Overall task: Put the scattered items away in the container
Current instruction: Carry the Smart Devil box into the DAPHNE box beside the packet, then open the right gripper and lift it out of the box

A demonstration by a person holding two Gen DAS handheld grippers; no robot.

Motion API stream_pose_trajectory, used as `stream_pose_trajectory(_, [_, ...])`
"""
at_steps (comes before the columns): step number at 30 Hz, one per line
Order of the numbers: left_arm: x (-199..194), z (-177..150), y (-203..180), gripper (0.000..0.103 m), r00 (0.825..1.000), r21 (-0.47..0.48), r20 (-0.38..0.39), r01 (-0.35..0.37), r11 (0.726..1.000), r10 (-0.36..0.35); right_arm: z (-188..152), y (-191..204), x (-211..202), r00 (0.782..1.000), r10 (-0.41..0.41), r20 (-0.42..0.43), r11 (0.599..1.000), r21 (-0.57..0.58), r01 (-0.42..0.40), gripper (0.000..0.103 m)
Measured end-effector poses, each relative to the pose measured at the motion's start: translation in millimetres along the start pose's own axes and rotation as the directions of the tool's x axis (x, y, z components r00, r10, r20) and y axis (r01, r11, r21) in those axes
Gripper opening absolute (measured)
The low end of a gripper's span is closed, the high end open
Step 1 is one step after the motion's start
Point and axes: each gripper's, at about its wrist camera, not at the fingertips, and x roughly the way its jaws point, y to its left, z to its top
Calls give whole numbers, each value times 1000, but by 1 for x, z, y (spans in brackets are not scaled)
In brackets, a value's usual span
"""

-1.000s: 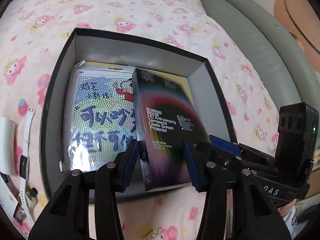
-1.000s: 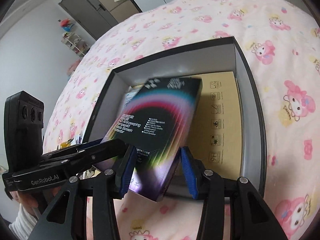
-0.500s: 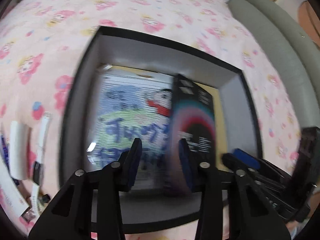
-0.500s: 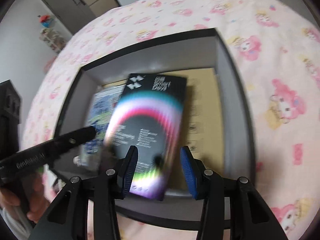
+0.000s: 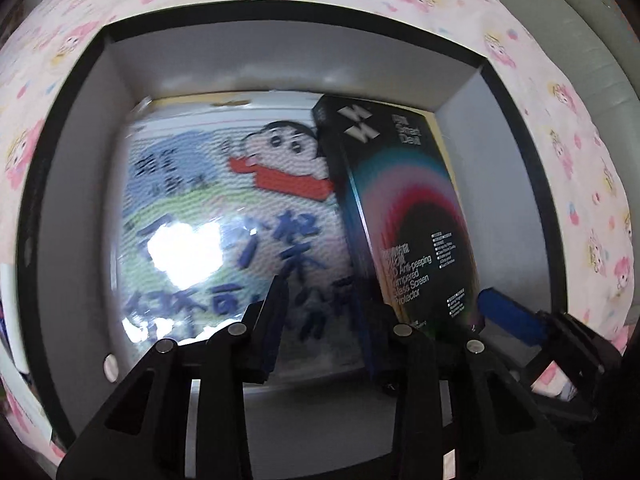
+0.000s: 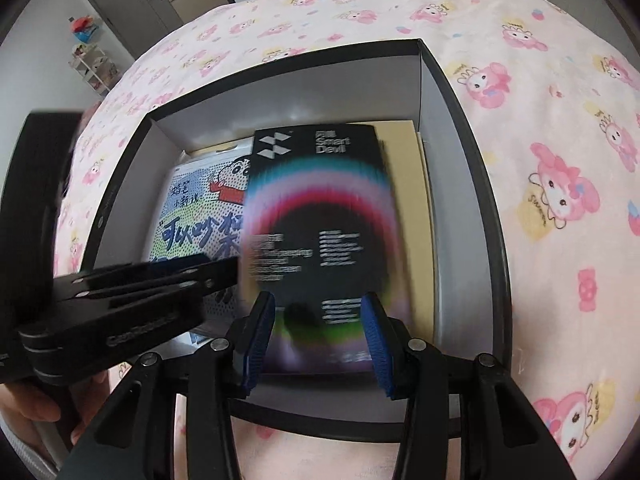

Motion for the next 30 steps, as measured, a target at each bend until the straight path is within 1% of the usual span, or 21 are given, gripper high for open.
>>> stream_pose_trajectory(3, [3,5,-9,31,998,23,-19,60,998,-60,-1,0,-1,1000,-8,-2,1000,-4,8,41])
stream_pose_trajectory(6, [1,5,-10,31,997,26,-3,82,996,-82,-1,1,1,1000,-17,-3,1000,-11,17,41])
stream_pose_trajectory(9, [-3,6,-6,31,997,19,35,64,998,-65,-1,2,3,1000,-28,-5,999,-22,28,41])
stream_pose_trajectory(11, [0,10,-2,31,998,-5,25,58,998,-58,-1,2,5,999,-34,-10,999,-22,34,41])
stream_pose_trajectory(13, [4,12,-1,31,998,-13,2,66,998,-66,-1,1,6,999,-38,-12,999,-22,38,41])
stream_pose_trajectory(17, [7,7,-10,31,996,32,-20,83,996,-83,-2,0,8,999,-39,-13,999,-28,39,41])
stream_pose_trajectory(20, [2,-4,-10,31,997,54,-11,72,996,-72,-3,2,12,998,-61,-13,997,-41,60,41])
stream_pose_trajectory(22, [-9,-12,-8,31,998,75,13,55,996,-56,-4,4,10,998,-70,-4,997,-44,70,41])
stream_pose_trajectory(24, [-26,-19,-5,31,997,99,66,29,995,-36,-5,4,6,997,-73,9,996,-45,74,41])
stream_pose_trajectory(28, [-57,-35,0,32,990,126,135,18,992,-35,-9,7,-7,996,-77,46,996,-45,79,41])
stream_pose_trajectory(30, [-69,-41,3,33,987,143,156,14,990,-37,-12,10,-15,995,-77,69,996,-45,80,41])
